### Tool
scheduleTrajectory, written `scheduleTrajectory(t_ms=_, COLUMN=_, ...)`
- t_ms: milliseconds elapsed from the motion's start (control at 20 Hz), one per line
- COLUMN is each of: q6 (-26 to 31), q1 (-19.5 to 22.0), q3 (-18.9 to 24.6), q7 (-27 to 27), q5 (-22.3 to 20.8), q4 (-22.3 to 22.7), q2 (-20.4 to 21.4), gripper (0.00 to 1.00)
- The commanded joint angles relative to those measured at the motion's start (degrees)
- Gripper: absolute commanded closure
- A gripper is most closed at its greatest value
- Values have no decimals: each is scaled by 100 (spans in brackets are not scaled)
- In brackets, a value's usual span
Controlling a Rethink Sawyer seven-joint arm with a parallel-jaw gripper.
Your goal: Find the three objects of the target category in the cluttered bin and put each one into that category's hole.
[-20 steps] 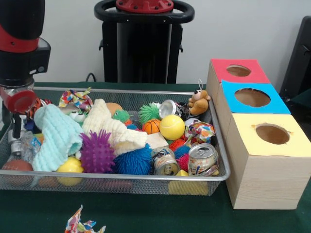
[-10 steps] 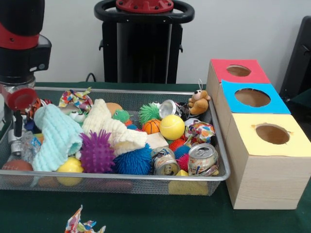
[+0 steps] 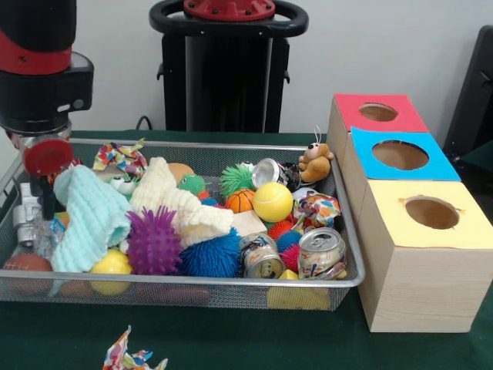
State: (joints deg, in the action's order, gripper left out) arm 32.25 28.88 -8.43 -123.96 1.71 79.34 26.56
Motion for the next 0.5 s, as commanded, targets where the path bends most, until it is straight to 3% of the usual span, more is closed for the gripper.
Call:
scheduleTrajectory(t_ms=50, q6=170, q1=-321, q3=50, q7=-1650, q5=537, q4=746, q2=-228, gripper=0)
scheduleTrajectory(t_ms=500, q6=-19, q1=-669, q3=-366, q7=-2077, q5=1040, q4=712, q2=-601, gripper=0)
